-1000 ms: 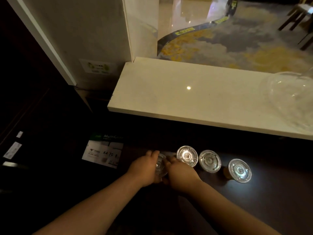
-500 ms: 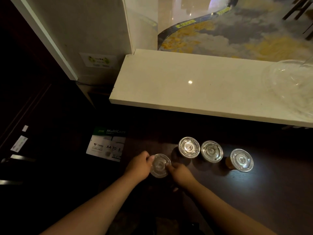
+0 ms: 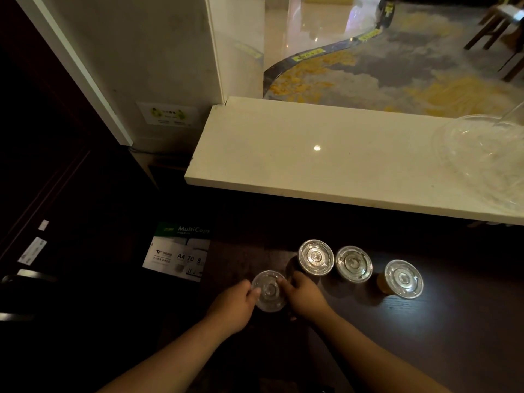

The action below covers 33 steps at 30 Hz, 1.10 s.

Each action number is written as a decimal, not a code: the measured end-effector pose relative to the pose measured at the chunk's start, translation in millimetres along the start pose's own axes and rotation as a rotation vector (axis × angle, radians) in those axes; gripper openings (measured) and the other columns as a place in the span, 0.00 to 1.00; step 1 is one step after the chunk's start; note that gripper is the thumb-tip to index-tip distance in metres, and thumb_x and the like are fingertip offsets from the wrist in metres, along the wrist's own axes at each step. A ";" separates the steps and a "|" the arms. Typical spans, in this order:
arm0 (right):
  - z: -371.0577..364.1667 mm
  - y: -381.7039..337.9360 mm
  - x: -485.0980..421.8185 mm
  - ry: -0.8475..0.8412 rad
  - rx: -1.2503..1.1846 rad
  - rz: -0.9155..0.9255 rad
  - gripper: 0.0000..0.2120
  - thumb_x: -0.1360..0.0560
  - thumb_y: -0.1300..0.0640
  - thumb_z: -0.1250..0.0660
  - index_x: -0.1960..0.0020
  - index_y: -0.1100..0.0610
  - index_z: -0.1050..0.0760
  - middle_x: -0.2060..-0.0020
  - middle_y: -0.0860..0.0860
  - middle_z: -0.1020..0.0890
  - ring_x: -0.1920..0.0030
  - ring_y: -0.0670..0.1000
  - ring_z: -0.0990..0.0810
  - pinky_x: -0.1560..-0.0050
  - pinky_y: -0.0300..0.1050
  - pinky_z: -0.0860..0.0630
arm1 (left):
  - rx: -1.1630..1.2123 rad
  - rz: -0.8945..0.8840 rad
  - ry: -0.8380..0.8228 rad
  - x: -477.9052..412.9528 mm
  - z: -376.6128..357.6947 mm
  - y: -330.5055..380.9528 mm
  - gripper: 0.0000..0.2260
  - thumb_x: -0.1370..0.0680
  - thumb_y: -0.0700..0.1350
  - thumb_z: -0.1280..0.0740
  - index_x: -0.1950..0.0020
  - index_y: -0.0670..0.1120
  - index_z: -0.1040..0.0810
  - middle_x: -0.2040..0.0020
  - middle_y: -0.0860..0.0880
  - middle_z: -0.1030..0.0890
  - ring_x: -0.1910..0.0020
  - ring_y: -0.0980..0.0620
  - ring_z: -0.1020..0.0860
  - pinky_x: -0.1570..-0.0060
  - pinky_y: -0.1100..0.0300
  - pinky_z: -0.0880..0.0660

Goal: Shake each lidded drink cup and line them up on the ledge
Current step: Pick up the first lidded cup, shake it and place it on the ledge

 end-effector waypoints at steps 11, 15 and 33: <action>-0.5 18.0 2.2 0.005 0.015 -0.004 0.16 0.21 0.44 0.35 0.59 0.55 0.28 0.66 0.53 0.19 0.68 0.53 0.18 0.62 0.56 0.17 | -0.062 -0.032 0.066 -9.1 5.0 11.5 0.15 0.16 0.61 0.42 0.50 0.51 0.26 0.56 0.51 0.19 0.60 0.52 0.21 0.61 0.55 0.25; 5.1 8.6 -10.2 0.037 -0.117 -0.029 0.15 0.21 0.46 0.33 0.50 0.59 0.22 0.57 0.52 0.15 0.58 0.48 0.17 0.48 0.50 0.20 | -0.178 -0.131 0.250 2.9 2.6 21.1 0.20 0.17 0.58 0.37 0.27 0.53 0.30 0.27 0.49 0.28 0.34 0.49 0.24 0.42 0.56 0.23; 18.6 -15.3 20.2 -0.507 -0.948 -0.242 0.23 0.19 0.43 0.38 0.40 0.62 0.19 0.60 0.59 0.16 0.69 0.54 0.17 0.68 0.45 0.19 | 0.233 -0.325 0.049 19.5 51.3 90.2 0.29 0.35 0.61 0.26 0.35 0.66 0.28 0.34 0.57 0.25 0.40 0.58 0.22 0.38 0.54 0.21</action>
Point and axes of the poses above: each hand's wrist, its own x-axis away from the middle knuckle, its own z-axis out of the back of the hand, y = z × x, the point moved 4 cm from there along -x, towards the middle knuckle
